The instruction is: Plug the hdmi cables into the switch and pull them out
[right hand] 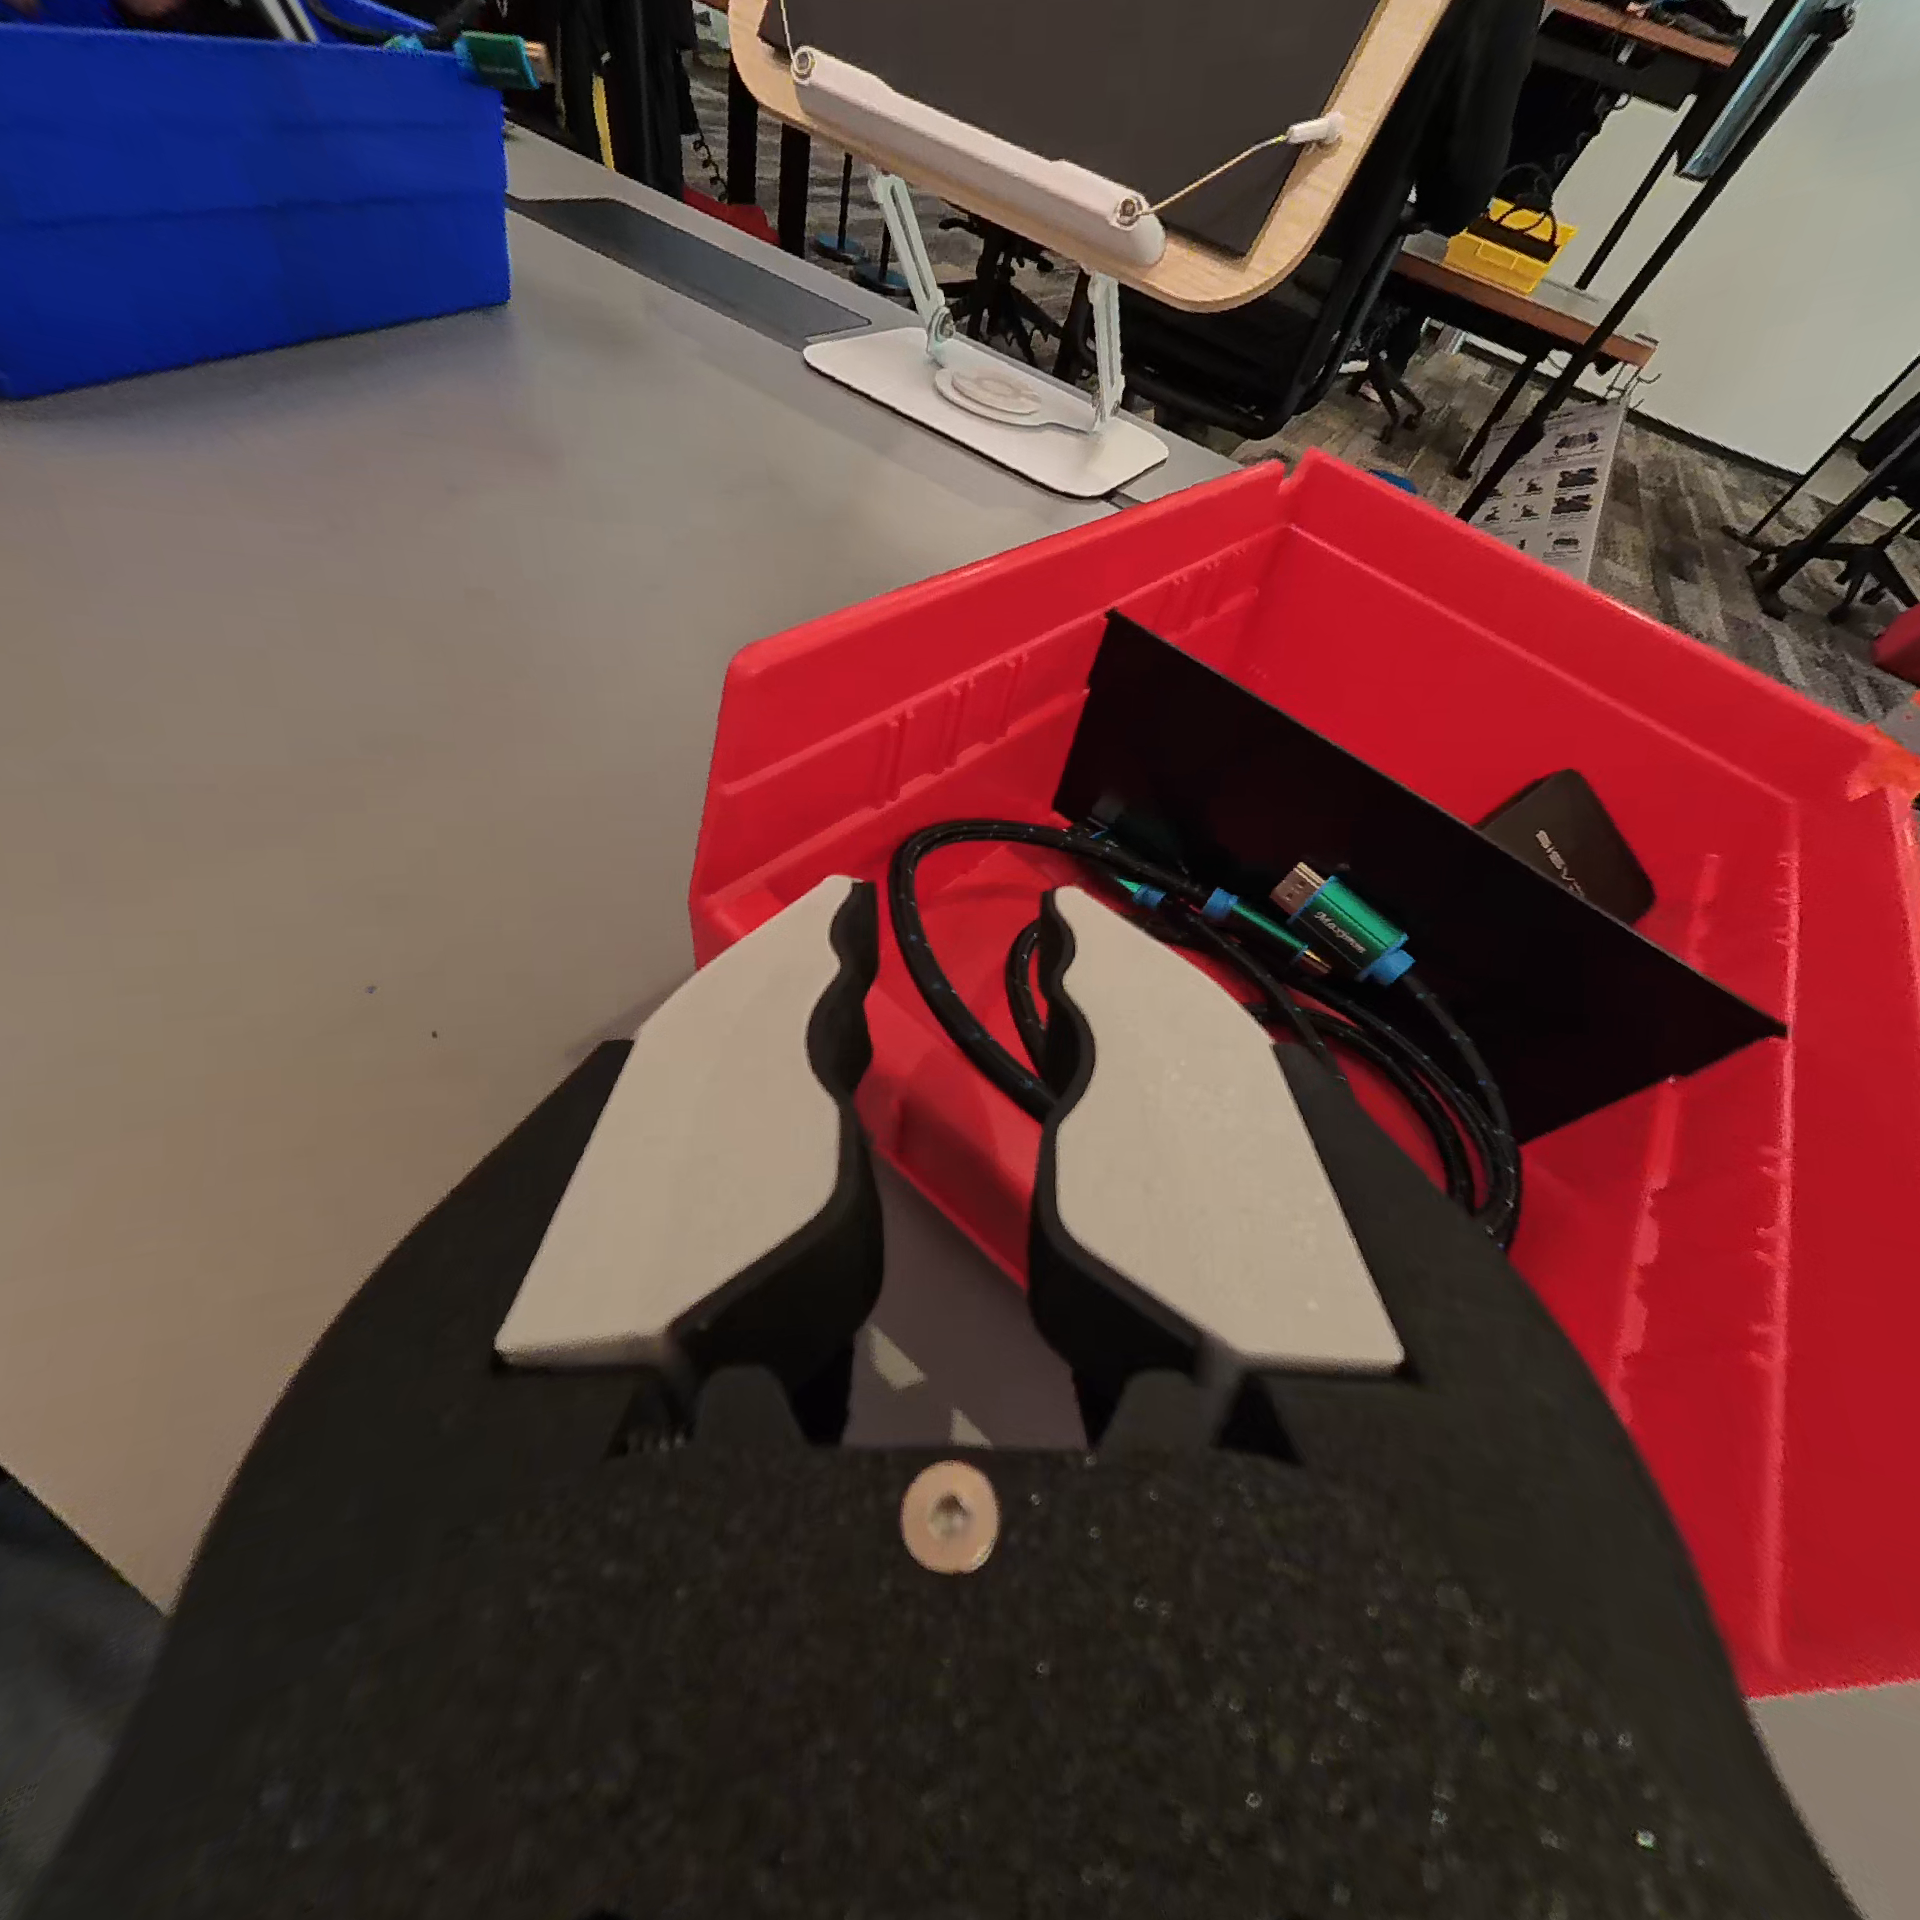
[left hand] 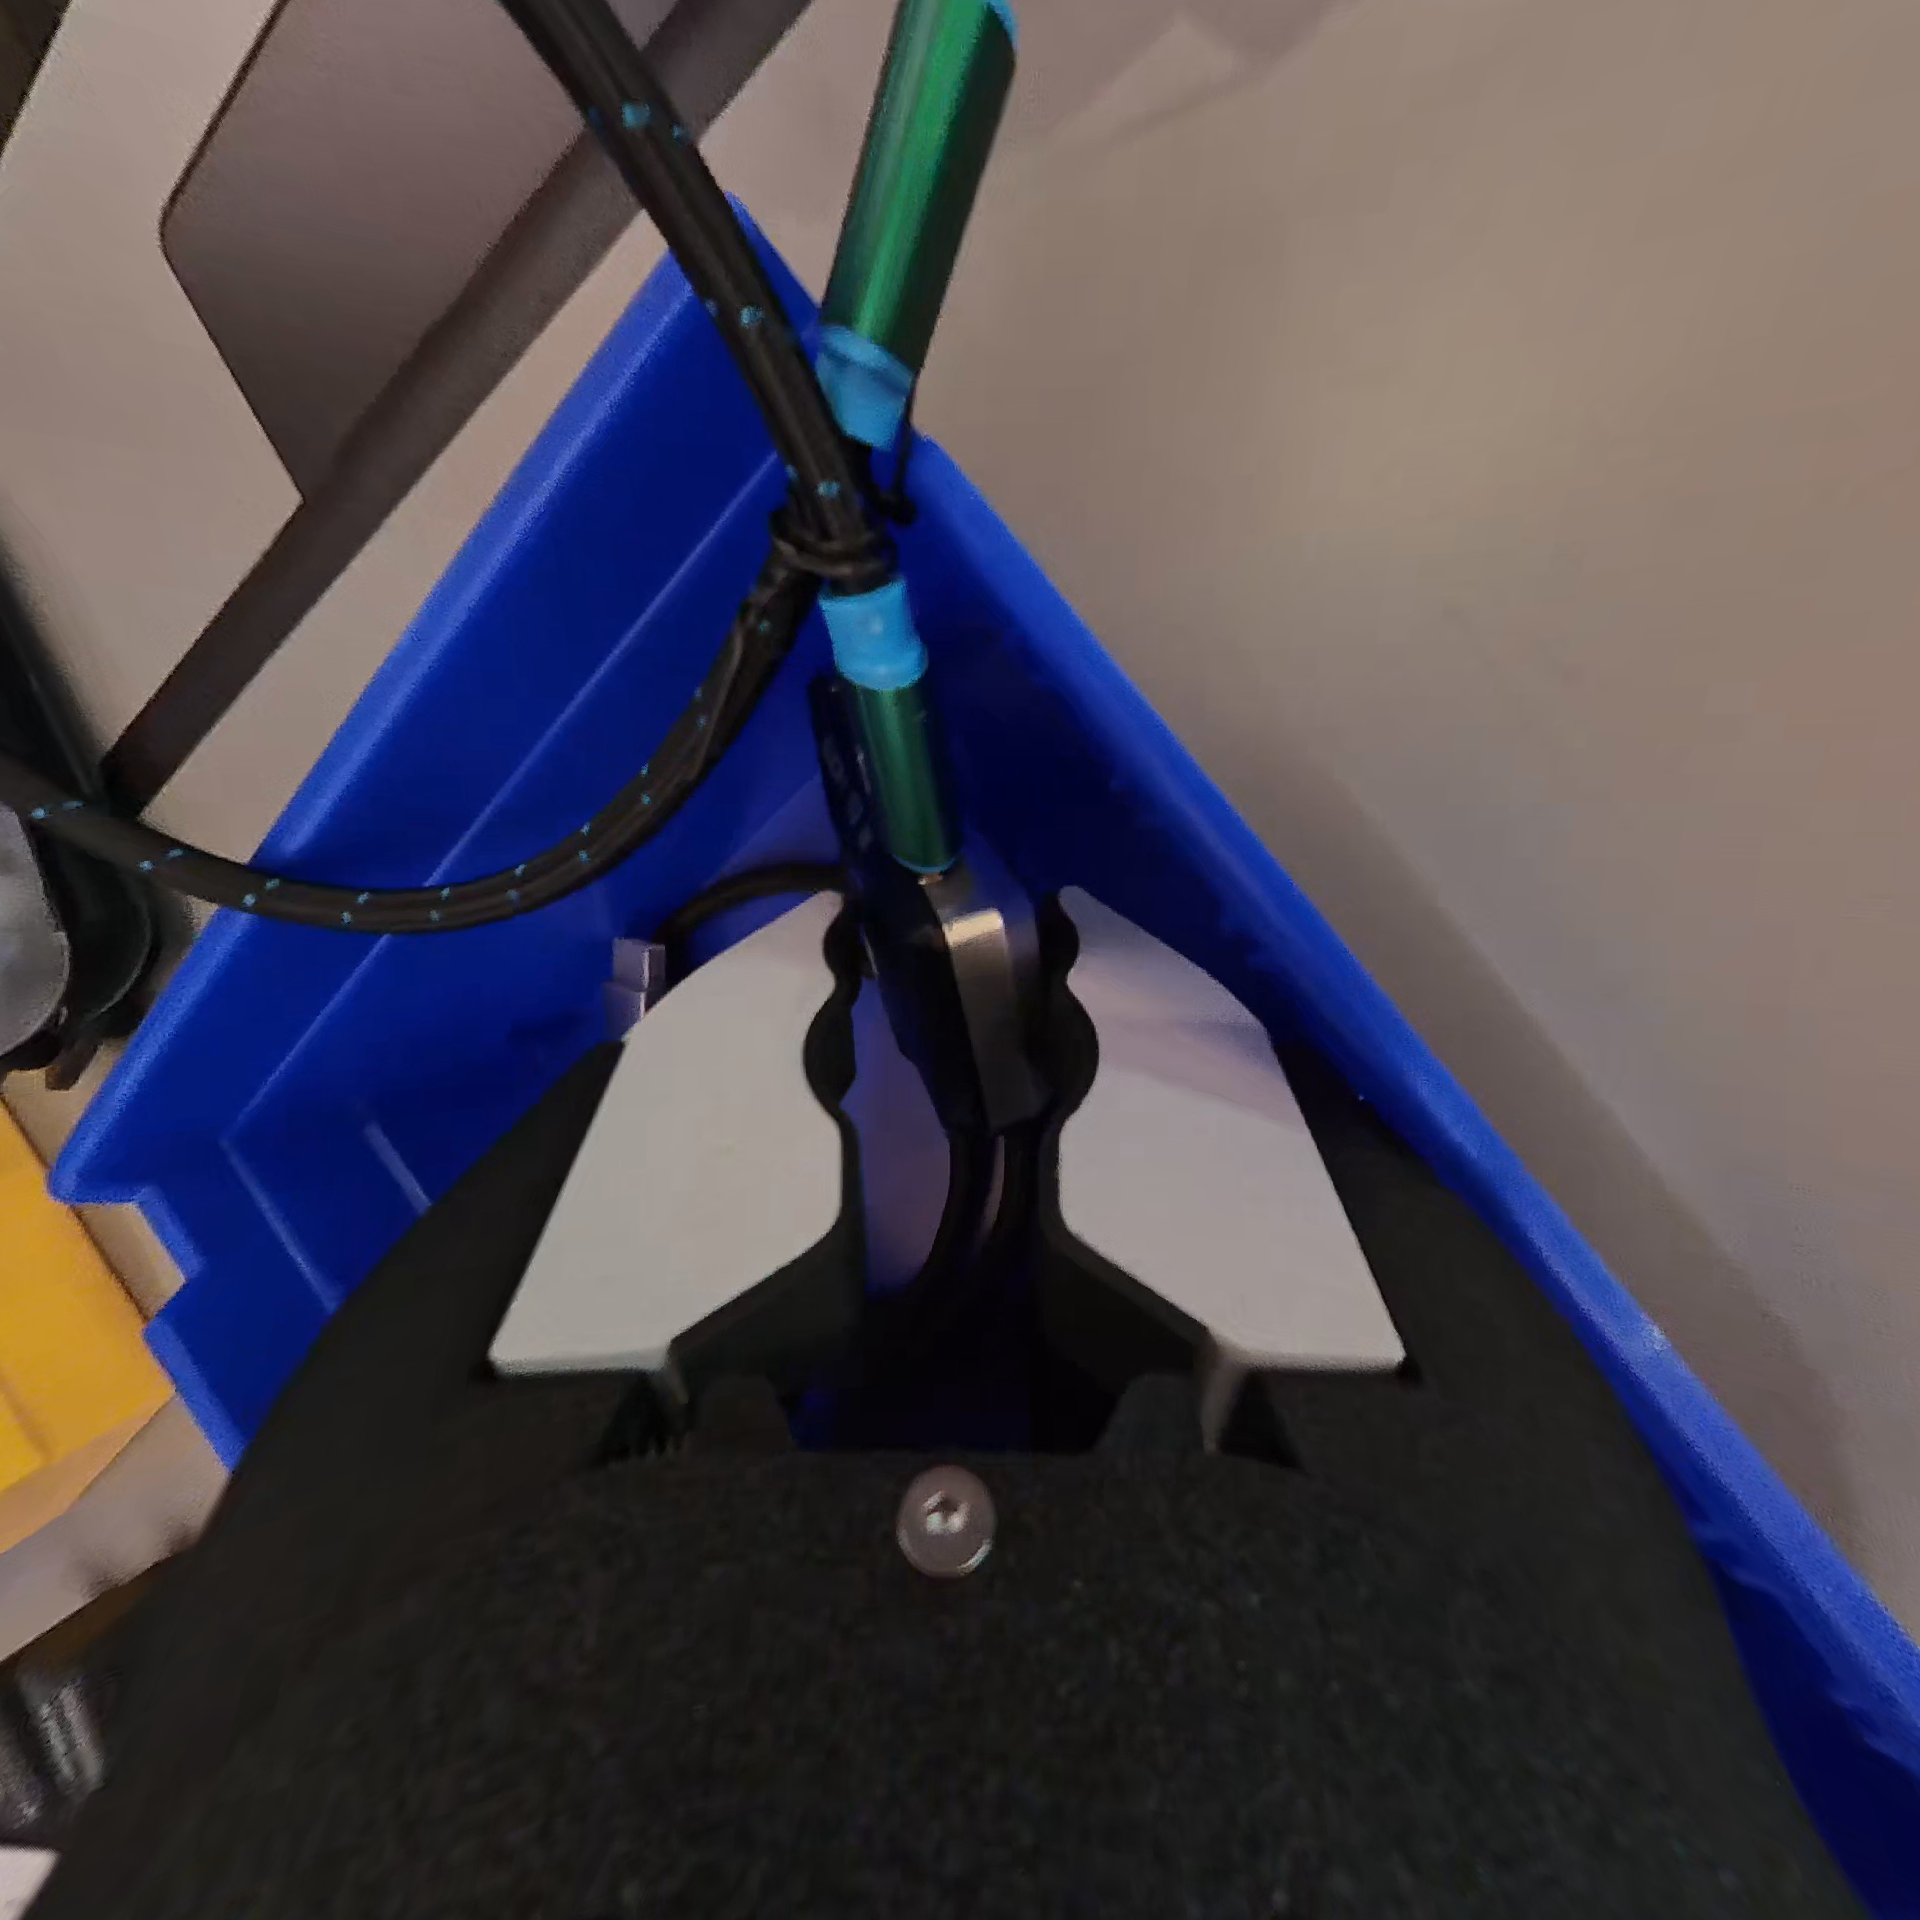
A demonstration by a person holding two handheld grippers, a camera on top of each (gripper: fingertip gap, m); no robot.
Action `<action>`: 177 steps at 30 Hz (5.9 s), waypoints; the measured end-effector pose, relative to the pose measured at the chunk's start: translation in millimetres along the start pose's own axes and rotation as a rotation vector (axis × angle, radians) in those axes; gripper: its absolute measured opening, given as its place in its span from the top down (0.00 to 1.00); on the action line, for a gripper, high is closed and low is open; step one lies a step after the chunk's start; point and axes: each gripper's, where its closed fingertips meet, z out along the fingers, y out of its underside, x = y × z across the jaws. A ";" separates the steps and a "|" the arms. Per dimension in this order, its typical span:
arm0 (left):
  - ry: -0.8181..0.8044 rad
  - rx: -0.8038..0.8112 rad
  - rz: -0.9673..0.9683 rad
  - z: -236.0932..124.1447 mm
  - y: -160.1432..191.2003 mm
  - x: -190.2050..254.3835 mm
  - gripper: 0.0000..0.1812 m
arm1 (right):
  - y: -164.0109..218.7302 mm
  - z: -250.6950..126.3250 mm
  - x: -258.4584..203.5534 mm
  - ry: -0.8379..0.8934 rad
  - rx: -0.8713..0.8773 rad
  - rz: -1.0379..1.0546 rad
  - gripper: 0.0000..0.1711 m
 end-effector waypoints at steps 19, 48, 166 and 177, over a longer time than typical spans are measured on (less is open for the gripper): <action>-0.100 0.808 0.125 -157.8 -43.2 17.0 0.88 | -47.9 -1.7 -18.8 -0.054 0.142 -0.049 0.85; 0.491 1.152 0.594 -295.1 -15.4 300.4 0.88 | -178.9 39.5 -174.9 -0.829 0.356 -0.380 0.86; 0.529 0.584 0.600 -173.0 -49.7 354.3 0.88 | -152.3 38.4 -105.7 -0.803 -0.136 -0.611 0.99; 0.328 0.918 0.449 -200.0 -83.0 322.9 0.88 | -161.6 49.2 -105.8 -0.677 0.057 0.139 0.74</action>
